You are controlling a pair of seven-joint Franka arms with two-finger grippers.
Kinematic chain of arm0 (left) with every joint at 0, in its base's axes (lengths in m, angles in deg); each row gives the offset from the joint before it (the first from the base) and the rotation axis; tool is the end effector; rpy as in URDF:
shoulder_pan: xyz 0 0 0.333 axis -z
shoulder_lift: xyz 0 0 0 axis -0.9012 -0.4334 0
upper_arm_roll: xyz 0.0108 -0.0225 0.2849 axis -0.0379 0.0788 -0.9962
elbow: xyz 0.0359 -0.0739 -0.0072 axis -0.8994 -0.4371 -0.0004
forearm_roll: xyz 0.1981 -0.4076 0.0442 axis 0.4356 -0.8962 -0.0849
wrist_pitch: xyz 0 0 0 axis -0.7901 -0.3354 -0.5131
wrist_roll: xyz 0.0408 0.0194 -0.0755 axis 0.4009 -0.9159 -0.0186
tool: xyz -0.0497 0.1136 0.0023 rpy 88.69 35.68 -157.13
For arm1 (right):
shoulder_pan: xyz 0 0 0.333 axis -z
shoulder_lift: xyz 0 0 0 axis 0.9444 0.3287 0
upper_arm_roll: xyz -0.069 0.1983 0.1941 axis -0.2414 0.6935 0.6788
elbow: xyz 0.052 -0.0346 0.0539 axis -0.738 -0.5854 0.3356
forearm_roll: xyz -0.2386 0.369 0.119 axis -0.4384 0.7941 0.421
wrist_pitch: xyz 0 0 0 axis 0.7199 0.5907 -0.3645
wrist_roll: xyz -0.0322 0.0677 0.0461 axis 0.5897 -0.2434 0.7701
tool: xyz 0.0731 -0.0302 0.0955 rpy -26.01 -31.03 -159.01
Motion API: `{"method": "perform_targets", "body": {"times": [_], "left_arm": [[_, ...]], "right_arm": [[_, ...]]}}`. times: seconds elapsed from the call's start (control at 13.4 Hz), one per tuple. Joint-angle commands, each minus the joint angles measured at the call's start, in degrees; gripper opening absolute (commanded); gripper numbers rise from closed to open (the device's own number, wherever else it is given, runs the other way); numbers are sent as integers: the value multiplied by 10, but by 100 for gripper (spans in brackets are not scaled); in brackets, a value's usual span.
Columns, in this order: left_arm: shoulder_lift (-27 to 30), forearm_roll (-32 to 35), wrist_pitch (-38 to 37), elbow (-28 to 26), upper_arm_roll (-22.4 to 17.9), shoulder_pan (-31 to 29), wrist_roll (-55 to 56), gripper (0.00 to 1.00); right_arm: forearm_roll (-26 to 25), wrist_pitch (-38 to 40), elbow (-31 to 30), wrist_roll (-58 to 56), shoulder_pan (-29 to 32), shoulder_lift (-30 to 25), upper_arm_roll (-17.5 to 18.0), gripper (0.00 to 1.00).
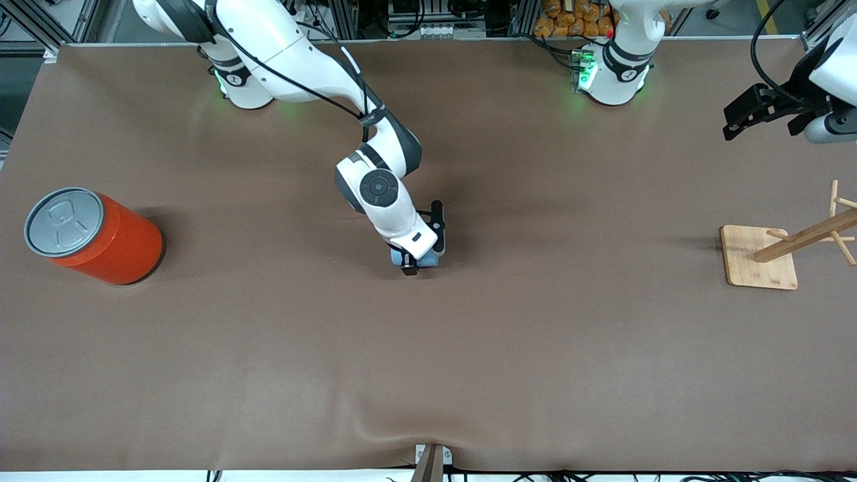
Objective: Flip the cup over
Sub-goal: 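Carry the blue cup to mid-table and lay it on its side, then withdraw the right gripper while the left gripper reaches the blue cup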
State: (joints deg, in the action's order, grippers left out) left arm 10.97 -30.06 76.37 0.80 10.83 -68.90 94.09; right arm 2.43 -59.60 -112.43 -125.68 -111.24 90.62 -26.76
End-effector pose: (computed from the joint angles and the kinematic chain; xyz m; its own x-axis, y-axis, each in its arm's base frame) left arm 0.5670 -0.0627 0.6333 0.9979 0.0547 -0.0359 0.0532 -0.9977 -0.0410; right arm 0.5490 0.4753 0.1038 -0.0398 0.9934 0.1073 0.9981 0.0345 0.0505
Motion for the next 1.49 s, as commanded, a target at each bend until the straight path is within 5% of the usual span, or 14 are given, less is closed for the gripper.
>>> {"method": "perform_targets", "body": {"times": [0.0, 0.15, 0.67, 1.12, 1.42], "left_arm": [[19, 0, -7, -7, 2, -6, -14, 100], [19, 0, -7, -8, 1, -6, -13, 100], [-57, -17, 48, -25, 18, 5, -1, 100], [-208, -130, 224, -37, 31, 64, 73, 100], [-313, -285, 366, -32, 31, 124, 104, 100]], "right_arm": [[-11, -4, 12, -5, -4, -4, -9, 100], [-5, 8, 12, -5, 3, -25, -8, 100], [23, 287, 8, 124, 47, -182, -6, 100], [25, 422, 20, 226, 104, -236, -10, 100], [24, 467, 18, 227, 178, -257, -12, 100]]}}
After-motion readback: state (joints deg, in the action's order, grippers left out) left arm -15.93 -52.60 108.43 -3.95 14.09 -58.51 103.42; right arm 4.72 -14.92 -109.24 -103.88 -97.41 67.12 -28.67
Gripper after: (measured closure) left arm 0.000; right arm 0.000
